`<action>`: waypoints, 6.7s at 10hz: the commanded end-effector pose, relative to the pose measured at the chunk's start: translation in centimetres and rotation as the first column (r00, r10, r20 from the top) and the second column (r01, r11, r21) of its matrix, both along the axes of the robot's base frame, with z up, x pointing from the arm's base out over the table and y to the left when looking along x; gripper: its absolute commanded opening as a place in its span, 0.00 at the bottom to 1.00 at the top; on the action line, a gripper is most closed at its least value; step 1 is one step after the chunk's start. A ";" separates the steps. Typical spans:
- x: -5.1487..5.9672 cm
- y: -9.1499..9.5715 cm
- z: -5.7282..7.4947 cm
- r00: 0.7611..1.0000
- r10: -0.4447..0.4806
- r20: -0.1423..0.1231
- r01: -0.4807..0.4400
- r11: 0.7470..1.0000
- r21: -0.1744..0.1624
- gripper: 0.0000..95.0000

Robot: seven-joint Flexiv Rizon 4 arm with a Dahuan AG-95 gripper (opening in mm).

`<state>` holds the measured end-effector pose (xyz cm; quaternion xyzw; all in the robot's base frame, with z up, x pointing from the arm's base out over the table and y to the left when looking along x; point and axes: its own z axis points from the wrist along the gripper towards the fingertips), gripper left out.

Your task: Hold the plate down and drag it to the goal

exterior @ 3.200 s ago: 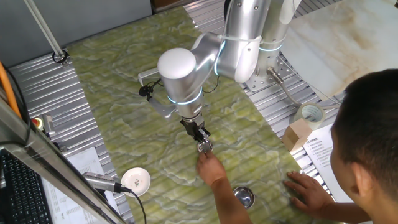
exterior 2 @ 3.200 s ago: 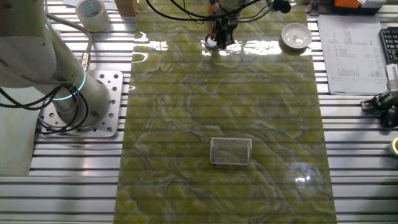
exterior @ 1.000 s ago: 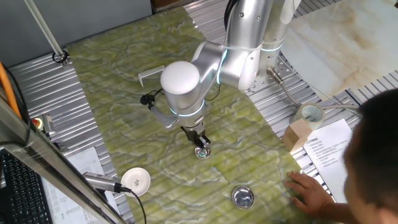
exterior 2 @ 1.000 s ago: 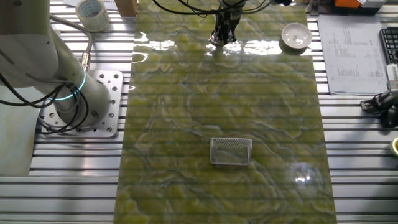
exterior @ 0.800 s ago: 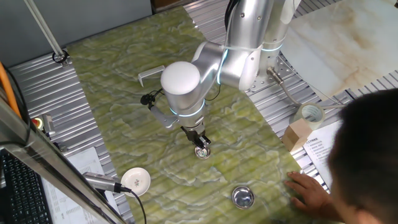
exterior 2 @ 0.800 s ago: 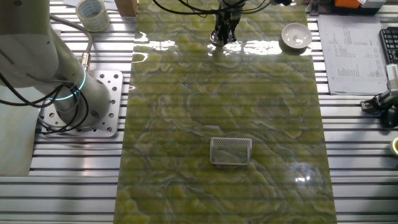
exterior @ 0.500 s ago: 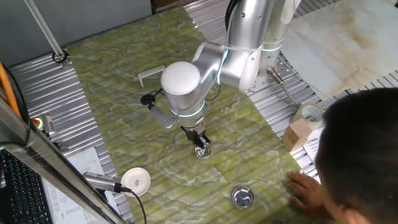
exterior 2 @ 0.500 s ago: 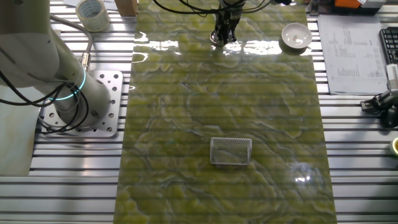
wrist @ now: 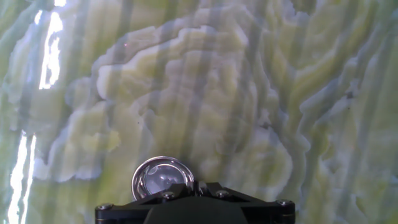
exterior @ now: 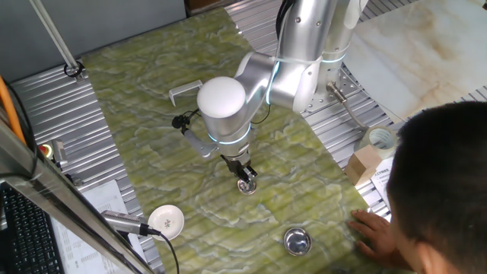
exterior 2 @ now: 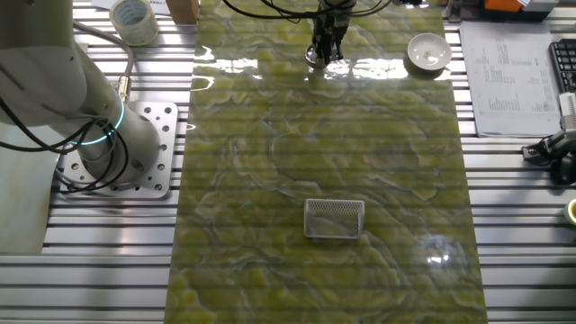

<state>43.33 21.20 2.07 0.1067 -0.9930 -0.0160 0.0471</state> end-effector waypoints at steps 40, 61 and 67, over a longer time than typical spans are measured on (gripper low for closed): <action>1.2 -4.8 -0.1 0.998 0.061 -0.010 -0.061 0.998 -0.019 0.00; 1.4 -5.7 -0.2 0.998 -0.067 -0.009 0.067 0.997 -0.034 0.00; 1.7 -8.6 -0.3 1.000 -0.026 -0.013 0.026 0.999 -0.029 0.00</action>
